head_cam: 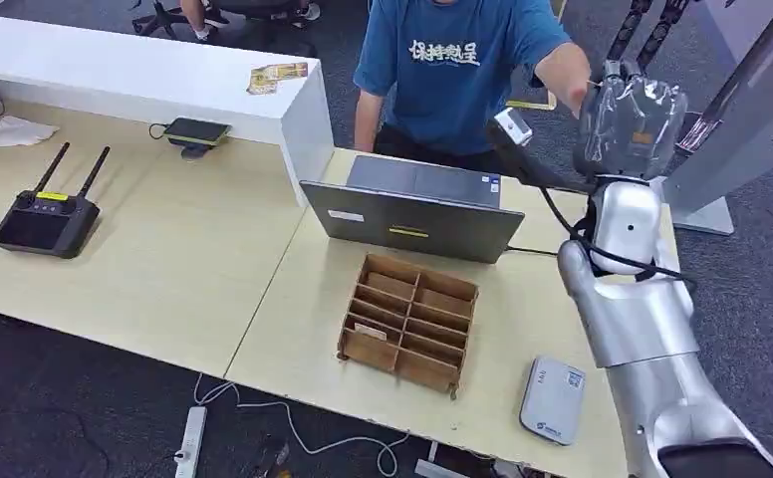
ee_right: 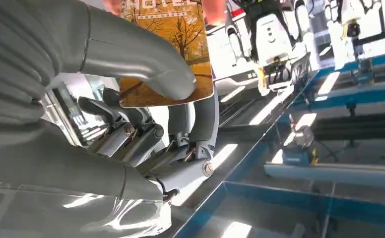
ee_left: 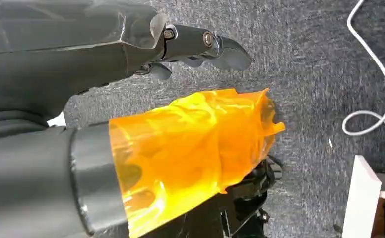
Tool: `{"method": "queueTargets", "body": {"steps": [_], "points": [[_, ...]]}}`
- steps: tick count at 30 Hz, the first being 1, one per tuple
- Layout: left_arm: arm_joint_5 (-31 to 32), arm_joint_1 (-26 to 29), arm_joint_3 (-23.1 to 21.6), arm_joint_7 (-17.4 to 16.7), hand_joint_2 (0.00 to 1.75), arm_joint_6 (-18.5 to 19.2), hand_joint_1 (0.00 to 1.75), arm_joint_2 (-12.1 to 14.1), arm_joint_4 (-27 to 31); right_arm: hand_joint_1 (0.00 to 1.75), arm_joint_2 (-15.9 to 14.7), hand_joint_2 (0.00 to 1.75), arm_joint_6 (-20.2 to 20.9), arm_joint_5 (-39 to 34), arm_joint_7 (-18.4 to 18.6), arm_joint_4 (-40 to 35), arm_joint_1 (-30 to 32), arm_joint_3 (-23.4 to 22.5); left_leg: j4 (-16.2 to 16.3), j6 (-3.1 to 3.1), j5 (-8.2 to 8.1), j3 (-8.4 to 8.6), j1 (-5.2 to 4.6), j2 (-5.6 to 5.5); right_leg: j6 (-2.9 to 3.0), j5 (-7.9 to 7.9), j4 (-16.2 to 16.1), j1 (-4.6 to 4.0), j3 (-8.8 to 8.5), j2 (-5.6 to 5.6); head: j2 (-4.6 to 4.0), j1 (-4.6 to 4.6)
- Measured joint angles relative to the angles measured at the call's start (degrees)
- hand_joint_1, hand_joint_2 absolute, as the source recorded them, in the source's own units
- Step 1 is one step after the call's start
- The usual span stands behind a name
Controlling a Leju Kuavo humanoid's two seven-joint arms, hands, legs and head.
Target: Pass the card to the sensor for recognition and then transmit it.
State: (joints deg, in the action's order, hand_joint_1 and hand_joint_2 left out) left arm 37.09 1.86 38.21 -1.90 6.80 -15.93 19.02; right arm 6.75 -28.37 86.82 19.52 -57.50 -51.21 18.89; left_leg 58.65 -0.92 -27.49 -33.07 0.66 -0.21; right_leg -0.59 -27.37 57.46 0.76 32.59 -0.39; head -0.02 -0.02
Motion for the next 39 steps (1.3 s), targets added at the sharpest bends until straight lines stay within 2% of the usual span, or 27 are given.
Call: {"method": "queueTargets", "body": {"steps": [8,28,29,30,39], "points": [[-0.2,0.0,-1.6,0.2,0.0,-0.2,0.0,0.1,0.2,1.75,0.7,1.75,0.0,0.1,0.7,5.4,-1.8,0.9,0.0,0.0,0.0,-0.04,-0.01,-0.05,-0.01,-0.01,0.0,0.01,0.01,-0.07,0.0,0.0],[-1.1,0.0,-3.2,0.2,0.0,-0.7,0.0,0.2,0.2,1.75,0.9,1.75,-0.4,0.2,1.3,9.1,-2.8,1.2,0.0,0.0,0.0,-0.06,-0.01,-0.05,-0.01,-0.01,0.0,0.0,0.04,-0.06,0.0,0.0],[-1.2,0.0,-3.3,0.2,0.0,-0.8,0.0,0.2,0.1,1.47,0.9,1.75,-0.5,0.2,1.3,9.2,-2.8,1.2,0.0,0.0,0.0,-0.06,0.0,-0.05,-0.01,-0.01,0.0,0.0,0.04,-0.06,0.0,0.0],[-1.4,0.0,-3.5,0.2,0.0,-0.8,0.0,0.2,0.1,0.0,0.9,1.75,-0.5,0.2,1.3,9.2,-2.8,1.2,0.0,0.0,0.0,-0.07,-0.01,-0.05,-0.01,-0.01,0.0,0.0,0.05,-0.06,0.0,0.0],[-3.3,0.3,-4.9,0.2,0.0,-1.0,0.0,0.3,0.2,0.0,0.9,1.75,-1.0,-0.2,0.3,9.2,-2.6,1.2,0.0,0.0,0.0,-0.05,-0.01,-0.03,0.0,-0.01,0.0,0.0,0.05,-0.05,0.0,0.0]]}}
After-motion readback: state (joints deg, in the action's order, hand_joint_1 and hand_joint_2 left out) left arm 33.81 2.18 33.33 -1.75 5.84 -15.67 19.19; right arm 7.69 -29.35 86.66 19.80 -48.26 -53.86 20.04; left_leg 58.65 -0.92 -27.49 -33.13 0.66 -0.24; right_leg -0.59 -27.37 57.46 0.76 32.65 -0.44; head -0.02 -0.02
